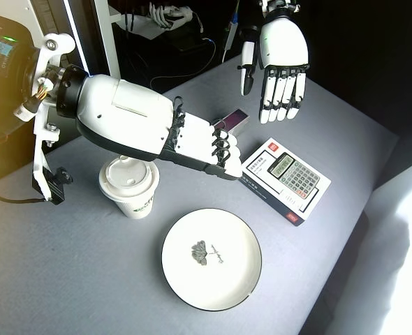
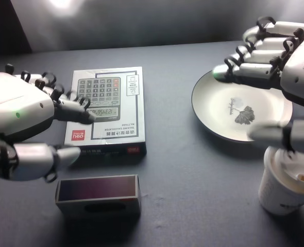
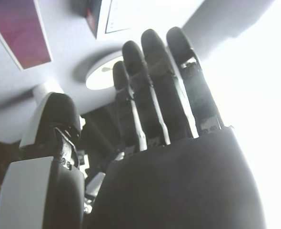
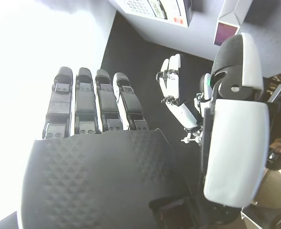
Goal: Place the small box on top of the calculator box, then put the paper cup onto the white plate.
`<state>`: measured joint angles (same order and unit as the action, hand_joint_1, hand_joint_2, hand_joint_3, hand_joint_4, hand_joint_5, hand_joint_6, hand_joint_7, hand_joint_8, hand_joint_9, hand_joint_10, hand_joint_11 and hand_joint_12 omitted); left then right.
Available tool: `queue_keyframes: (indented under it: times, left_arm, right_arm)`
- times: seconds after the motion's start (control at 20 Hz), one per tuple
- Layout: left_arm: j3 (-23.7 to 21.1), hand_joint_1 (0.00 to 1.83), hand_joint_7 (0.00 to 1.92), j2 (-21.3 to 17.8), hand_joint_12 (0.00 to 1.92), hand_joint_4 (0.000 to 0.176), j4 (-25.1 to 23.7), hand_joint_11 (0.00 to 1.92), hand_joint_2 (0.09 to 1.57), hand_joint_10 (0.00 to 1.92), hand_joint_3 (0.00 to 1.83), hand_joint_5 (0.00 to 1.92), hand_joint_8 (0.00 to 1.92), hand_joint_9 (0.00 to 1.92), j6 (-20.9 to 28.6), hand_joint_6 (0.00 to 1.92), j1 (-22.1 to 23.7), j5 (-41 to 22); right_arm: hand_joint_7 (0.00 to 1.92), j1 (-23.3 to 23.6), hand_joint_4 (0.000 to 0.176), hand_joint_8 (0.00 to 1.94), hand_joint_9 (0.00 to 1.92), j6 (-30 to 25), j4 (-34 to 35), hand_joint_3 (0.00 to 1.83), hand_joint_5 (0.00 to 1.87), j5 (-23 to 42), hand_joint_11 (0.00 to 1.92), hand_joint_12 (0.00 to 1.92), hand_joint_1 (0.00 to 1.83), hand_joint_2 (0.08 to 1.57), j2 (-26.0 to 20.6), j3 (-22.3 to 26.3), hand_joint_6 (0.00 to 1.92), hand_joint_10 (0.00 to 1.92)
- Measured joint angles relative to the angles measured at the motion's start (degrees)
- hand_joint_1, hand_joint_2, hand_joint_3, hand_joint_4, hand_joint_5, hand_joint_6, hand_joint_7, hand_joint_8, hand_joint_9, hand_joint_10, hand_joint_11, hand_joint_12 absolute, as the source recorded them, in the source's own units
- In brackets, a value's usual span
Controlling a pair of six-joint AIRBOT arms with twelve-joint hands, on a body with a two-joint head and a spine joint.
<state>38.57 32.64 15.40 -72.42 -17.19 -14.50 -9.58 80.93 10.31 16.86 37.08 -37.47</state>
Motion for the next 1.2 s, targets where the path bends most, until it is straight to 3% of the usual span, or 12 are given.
queue_keyframes:
  times: [0.25,0.55,0.7,0.8,0.9,1.2]
  left_arm:
    - [0.24,0.15,0.43,0.00,0.69,0.000,-0.15,0.11,1.47,0.00,0.00,0.41,0.00,0.42,0.00,0.00,0.00,0.39]
    - [0.20,0.18,0.44,0.02,0.71,0.000,-0.59,0.11,1.40,0.00,0.00,0.41,0.00,0.42,0.37,0.00,0.57,2.58]
    - [-0.20,0.38,0.40,0.50,0.75,0.000,-0.52,0.07,1.32,0.00,0.00,0.36,0.00,0.38,0.39,0.00,1.51,3.54]
    - [-0.44,0.62,0.42,0.79,0.79,0.000,-1.01,0.08,1.22,0.01,0.00,0.39,0.01,0.42,0.20,0.01,2.21,4.22]
    - [-0.85,0.72,0.43,0.83,0.79,0.000,-1.01,0.09,1.17,0.01,0.00,0.41,0.00,0.43,0.13,0.01,1.70,4.02]
    - [-4.17,0.86,0.35,1.73,0.85,0.000,5.42,0.03,1.08,0.00,0.00,0.34,0.00,0.39,0.02,0.00,-6.97,-6.03]
  right_arm:
    - [0.28,-1.40,0.000,0.00,0.28,1.29,0.50,0.00,0.26,3.28,0.00,0.77,0.01,1.41,1.07,-0.66,0.00,0.02]
    - [0.34,-3.21,0.000,0.00,0.34,5.07,2.12,0.00,0.30,8.09,0.00,0.88,0.13,1.40,2.05,-1.51,0.00,0.02]
    - [0.34,-3.61,0.000,0.00,0.34,5.35,2.14,0.00,0.30,9.05,0.00,0.88,0.12,1.40,2.05,-1.51,0.00,0.01]
    - [0.33,-4.17,0.000,0.00,0.34,6.29,2.29,0.00,0.29,9.86,0.00,0.85,0.16,1.39,2.10,-1.66,0.00,0.01]
    - [0.32,-4.28,0.000,0.00,0.33,7.43,3.26,0.00,0.28,10.14,0.00,0.85,0.15,1.39,2.16,-1.86,0.00,0.00]
    - [0.32,-5.01,0.000,0.00,0.33,10.99,4.22,0.00,0.28,11.23,0.00,0.83,0.24,1.37,2.19,-2.23,0.00,0.00]
